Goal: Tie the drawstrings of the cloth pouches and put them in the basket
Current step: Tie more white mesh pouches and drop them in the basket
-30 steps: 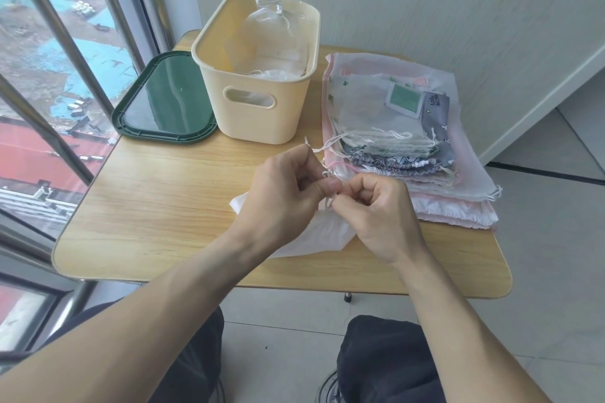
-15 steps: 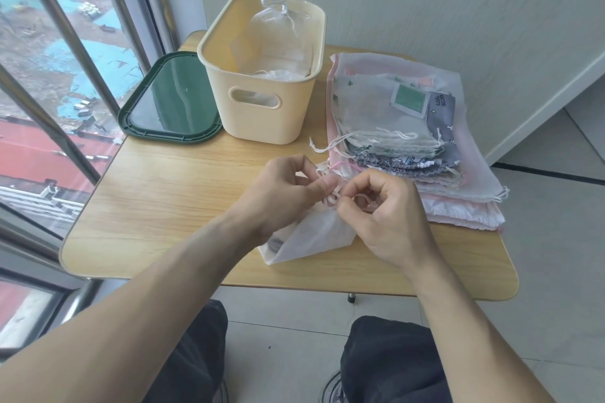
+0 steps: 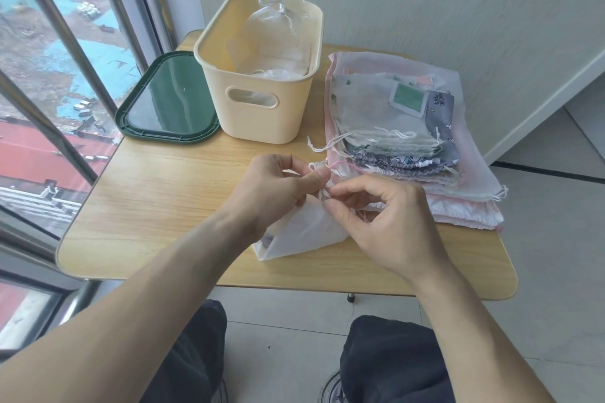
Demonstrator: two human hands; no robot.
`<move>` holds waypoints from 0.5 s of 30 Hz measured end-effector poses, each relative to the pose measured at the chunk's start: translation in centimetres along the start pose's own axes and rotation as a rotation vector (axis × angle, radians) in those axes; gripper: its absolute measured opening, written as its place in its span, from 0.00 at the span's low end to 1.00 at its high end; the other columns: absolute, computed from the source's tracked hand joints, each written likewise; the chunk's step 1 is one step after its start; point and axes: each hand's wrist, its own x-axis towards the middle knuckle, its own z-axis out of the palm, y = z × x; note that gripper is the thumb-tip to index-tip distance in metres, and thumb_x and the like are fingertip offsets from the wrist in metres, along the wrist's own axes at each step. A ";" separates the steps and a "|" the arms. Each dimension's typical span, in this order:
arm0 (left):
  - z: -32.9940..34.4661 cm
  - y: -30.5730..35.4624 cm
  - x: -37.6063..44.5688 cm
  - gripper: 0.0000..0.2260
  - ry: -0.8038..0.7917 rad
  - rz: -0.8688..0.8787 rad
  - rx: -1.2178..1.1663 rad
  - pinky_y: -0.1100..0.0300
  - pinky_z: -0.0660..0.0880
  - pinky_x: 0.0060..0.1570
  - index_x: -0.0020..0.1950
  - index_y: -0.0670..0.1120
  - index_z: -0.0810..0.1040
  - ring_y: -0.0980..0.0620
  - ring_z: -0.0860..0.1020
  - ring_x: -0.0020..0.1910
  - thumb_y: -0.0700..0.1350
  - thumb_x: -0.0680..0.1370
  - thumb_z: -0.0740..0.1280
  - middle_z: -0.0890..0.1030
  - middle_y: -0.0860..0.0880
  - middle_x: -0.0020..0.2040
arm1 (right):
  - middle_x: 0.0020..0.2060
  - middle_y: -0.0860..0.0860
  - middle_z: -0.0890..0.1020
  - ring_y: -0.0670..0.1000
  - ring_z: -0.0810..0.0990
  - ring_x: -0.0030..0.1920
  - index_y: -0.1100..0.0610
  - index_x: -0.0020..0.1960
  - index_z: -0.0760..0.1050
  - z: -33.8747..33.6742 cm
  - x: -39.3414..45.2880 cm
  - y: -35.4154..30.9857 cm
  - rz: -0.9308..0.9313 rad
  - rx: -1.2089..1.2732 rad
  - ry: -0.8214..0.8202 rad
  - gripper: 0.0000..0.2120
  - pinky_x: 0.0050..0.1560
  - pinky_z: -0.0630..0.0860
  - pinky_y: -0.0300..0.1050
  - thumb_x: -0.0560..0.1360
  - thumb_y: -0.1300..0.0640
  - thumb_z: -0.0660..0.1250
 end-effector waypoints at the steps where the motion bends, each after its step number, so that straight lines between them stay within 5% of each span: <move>1: -0.2 0.1 0.0 0.12 -0.004 0.011 0.036 0.62 0.66 0.30 0.42 0.41 0.79 0.54 0.69 0.26 0.48 0.74 0.76 0.79 0.48 0.29 | 0.38 0.43 0.85 0.46 0.84 0.39 0.55 0.46 0.86 0.0 0.0 -0.1 0.029 0.005 -0.003 0.05 0.41 0.80 0.42 0.71 0.57 0.79; 8: -0.2 0.2 0.2 0.13 -0.037 -0.033 0.016 0.61 0.63 0.28 0.42 0.39 0.78 0.52 0.67 0.27 0.48 0.73 0.76 0.77 0.47 0.29 | 0.36 0.43 0.85 0.45 0.81 0.38 0.54 0.43 0.84 0.3 -0.1 -0.1 0.085 -0.017 0.033 0.03 0.39 0.77 0.37 0.72 0.57 0.78; 15: 0.1 0.1 0.6 0.11 0.053 0.012 -0.028 0.64 0.67 0.28 0.41 0.41 0.76 0.52 0.71 0.26 0.45 0.74 0.75 0.82 0.43 0.33 | 0.47 0.48 0.78 0.43 0.77 0.46 0.54 0.47 0.76 0.6 -0.1 0.2 0.027 -0.112 -0.143 0.04 0.46 0.69 0.30 0.80 0.57 0.69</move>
